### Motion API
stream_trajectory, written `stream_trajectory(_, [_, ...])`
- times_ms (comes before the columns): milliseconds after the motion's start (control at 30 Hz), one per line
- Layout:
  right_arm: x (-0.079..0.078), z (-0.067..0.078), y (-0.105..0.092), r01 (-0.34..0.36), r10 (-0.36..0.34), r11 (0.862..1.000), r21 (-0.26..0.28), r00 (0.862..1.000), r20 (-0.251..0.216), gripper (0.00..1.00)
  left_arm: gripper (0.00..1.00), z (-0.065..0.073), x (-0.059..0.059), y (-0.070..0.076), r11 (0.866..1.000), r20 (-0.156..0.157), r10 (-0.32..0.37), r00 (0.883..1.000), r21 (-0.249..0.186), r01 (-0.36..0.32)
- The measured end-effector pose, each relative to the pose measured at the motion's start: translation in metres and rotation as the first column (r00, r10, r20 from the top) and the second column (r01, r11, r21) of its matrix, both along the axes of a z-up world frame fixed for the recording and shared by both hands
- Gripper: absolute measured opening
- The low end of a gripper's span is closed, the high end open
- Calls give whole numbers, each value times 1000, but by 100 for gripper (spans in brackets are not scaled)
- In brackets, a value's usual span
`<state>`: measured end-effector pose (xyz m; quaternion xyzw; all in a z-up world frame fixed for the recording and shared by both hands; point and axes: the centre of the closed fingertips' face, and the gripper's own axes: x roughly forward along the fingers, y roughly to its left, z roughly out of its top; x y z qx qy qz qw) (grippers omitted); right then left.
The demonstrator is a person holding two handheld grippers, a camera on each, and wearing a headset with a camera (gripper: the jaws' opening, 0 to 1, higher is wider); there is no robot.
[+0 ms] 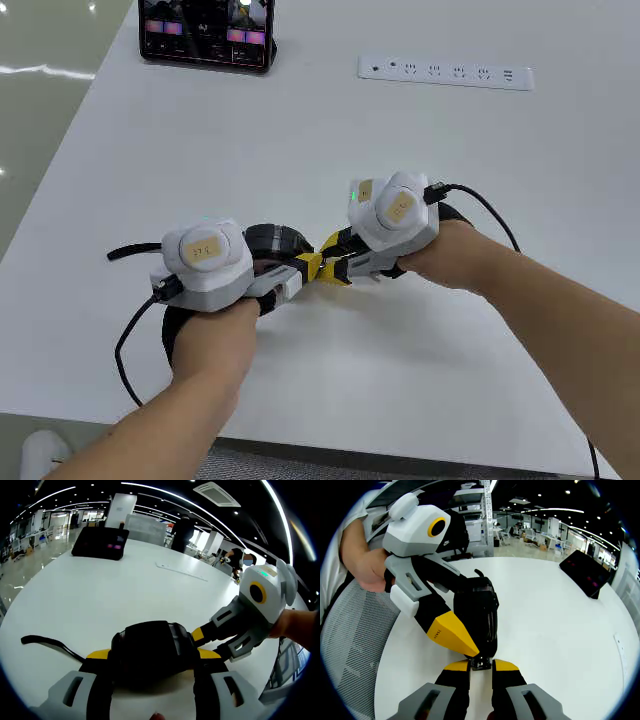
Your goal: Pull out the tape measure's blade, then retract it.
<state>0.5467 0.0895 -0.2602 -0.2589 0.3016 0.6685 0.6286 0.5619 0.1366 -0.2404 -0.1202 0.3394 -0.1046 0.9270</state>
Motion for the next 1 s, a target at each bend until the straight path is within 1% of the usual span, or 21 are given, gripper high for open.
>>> stream_trajectory(133, [0, 4, -1, 14, -14, 1000, 7, 1000, -4, 14, 61, 1, -1, 1, 1000, 5, -2, 1000, 0, 2])
stream_trajectory(400, [1, 5, -3, 27, -27, 1000, 7, 1000, -8, 16, 60, 3, -3, 1, 1000, 4, -5, 1000, -1, 5])
stream_trajectory(500, [0, 6, -4, 33, -33, 999, 6, 999, -8, 18, 60, 3, -4, 1, 1000, 6, -13, 1000, 4, 13])
stream_trajectory(533, [-1, 7, -4, 39, -39, 999, 11, 999, -8, 19, 60, 3, -4, 2, 1000, 6, -24, 1000, 17, 24])
stream_trajectory(733, [-1, 7, -10, 76, -76, 997, 22, 997, -5, 27, 62, 6, -4, 7, 999, 17, -28, 999, 29, 28])
stream_trajectory(800, [-2, 8, -12, 95, -95, 995, 26, 996, -5, 30, 61, 7, -5, 7, 999, 22, -36, 999, 27, 36])
stream_trajectory(833, [-4, 10, -13, 106, -105, 994, 37, 994, -18, 31, 62, 8, -6, 6, 999, 23, -40, 999, 25, 40])
stream_trajectory(900, [-5, 11, -15, 112, -111, 993, 39, 994, -16, 35, 63, 11, -7, 3, 998, 33, -59, 998, 14, 58])
stream_trajectory(933, [-6, 10, -16, 115, -115, 993, 34, 993, -17, 35, 63, 11, -8, 2, 997, 35, -71, 997, 22, 71])
stream_trajectory(1000, [-7, 11, -18, 127, -126, 991, 38, 992, -22, 36, 63, 11, -11, 2, 996, 28, -86, 996, 31, 86])
